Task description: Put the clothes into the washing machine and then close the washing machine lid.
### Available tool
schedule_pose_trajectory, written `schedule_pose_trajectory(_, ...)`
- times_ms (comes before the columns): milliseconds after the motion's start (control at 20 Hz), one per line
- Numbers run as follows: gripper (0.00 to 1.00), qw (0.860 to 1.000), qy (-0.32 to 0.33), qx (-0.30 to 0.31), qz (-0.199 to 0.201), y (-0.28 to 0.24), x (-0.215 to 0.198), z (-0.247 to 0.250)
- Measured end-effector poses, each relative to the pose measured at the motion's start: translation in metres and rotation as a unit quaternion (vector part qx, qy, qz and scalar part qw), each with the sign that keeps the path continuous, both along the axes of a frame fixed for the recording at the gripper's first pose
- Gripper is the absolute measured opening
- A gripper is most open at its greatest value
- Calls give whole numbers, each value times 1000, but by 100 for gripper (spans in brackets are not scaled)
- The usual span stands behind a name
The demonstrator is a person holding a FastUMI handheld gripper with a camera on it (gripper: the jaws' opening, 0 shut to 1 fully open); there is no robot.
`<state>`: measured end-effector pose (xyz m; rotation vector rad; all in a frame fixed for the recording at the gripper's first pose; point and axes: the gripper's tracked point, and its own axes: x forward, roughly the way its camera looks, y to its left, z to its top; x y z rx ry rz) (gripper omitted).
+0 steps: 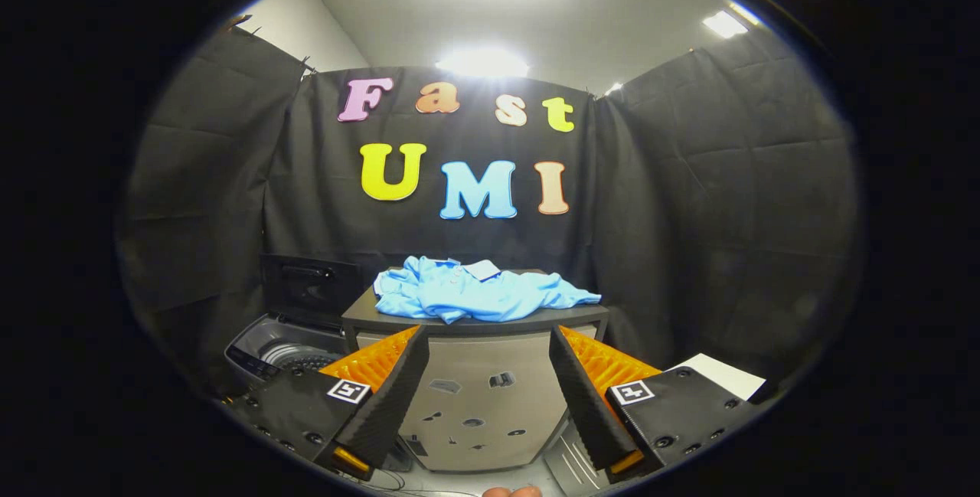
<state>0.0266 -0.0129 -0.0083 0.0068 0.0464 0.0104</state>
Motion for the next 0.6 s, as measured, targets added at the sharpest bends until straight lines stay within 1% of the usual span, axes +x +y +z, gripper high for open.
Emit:
schedule_pose_trajectory(250, 98, 1000, 12, -7, 7, -2, 12, 4)
schedule_pose_trajectory(400, 98, 999, 27, 3, 25, 1, 29, 12)
schedule_pose_trajectory(500, 98, 999, 44, -17, 21, -9, 46, 13)
schedule_pose_trajectory(600, 98, 998, 57, -31, 27, -12, 61, 17)
